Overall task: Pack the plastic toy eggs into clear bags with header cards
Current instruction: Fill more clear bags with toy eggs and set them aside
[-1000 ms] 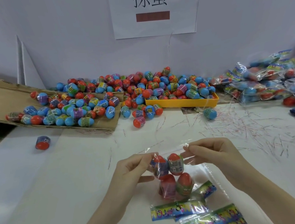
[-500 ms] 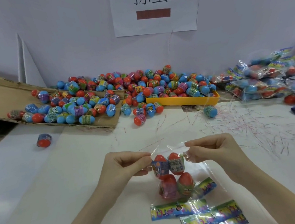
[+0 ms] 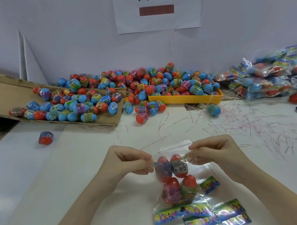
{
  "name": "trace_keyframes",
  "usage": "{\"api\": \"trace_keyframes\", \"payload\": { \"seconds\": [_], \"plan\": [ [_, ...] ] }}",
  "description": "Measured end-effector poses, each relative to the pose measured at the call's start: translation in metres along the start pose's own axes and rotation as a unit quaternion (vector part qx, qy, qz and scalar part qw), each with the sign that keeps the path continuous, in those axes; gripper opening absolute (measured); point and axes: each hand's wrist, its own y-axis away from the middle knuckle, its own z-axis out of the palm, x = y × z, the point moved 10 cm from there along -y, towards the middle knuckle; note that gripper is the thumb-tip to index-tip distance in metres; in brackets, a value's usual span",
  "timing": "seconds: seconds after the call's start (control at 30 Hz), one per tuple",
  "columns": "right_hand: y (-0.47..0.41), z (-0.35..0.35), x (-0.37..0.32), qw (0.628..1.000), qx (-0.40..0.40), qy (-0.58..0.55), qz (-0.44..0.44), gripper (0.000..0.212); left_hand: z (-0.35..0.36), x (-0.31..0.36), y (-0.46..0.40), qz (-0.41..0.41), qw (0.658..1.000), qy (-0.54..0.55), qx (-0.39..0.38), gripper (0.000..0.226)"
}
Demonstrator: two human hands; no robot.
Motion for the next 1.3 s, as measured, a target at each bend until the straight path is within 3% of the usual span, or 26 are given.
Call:
{"api": "trace_keyframes", "payload": {
  "seconds": [0.17, 0.43, 0.7, 0.8, 1.07, 1.13, 1.23, 1.27, 1.3],
  "plan": [
    [0.001, 0.006, -0.002, 1.0, -0.024, -0.012, -0.014, 0.013, 0.0, -0.009, -0.003, -0.017, 0.999, 0.017, -0.032, 0.019],
    [0.001, 0.009, -0.006, 0.997, -0.044, 0.036, -0.058, 0.052, 0.002, -0.009, -0.004, 0.009, 0.998, 0.018, -0.056, 0.014],
    [0.006, 0.012, -0.013, 0.989, -0.05, 0.099, -0.101, 0.038, -0.001, -0.007, -0.001, 0.011, 0.999, 0.015, -0.047, 0.019],
    [0.006, 0.012, -0.013, 0.989, -0.048, 0.096, -0.103, 0.039, -0.002, -0.001, -0.002, 0.019, 0.998, -0.047, -0.028, 0.02],
    [0.004, 0.016, -0.005, 0.983, -0.104, 0.138, -0.065, 0.05, -0.006, 0.0, 0.001, 0.017, 0.999, -0.034, 0.007, 0.019],
    [0.005, 0.013, -0.009, 0.981, -0.122, 0.146, -0.039, 0.039, -0.005, 0.0, 0.002, 0.017, 0.999, -0.025, 0.014, 0.019],
    [0.002, -0.002, -0.037, 0.983, -0.038, 0.157, -0.09, 0.015, -0.006, 0.002, 0.005, 0.019, 0.999, -0.015, 0.022, 0.023],
    [0.002, 0.004, -0.044, 0.976, -0.034, 0.188, -0.103, 0.012, -0.006, 0.004, 0.005, 0.024, 0.999, -0.013, 0.024, 0.023],
    [0.003, 0.018, -0.044, 0.963, -0.062, 0.243, -0.098, 0.028, -0.006, 0.006, 0.006, 0.027, 0.999, -0.012, 0.025, 0.023]
  ]
}}
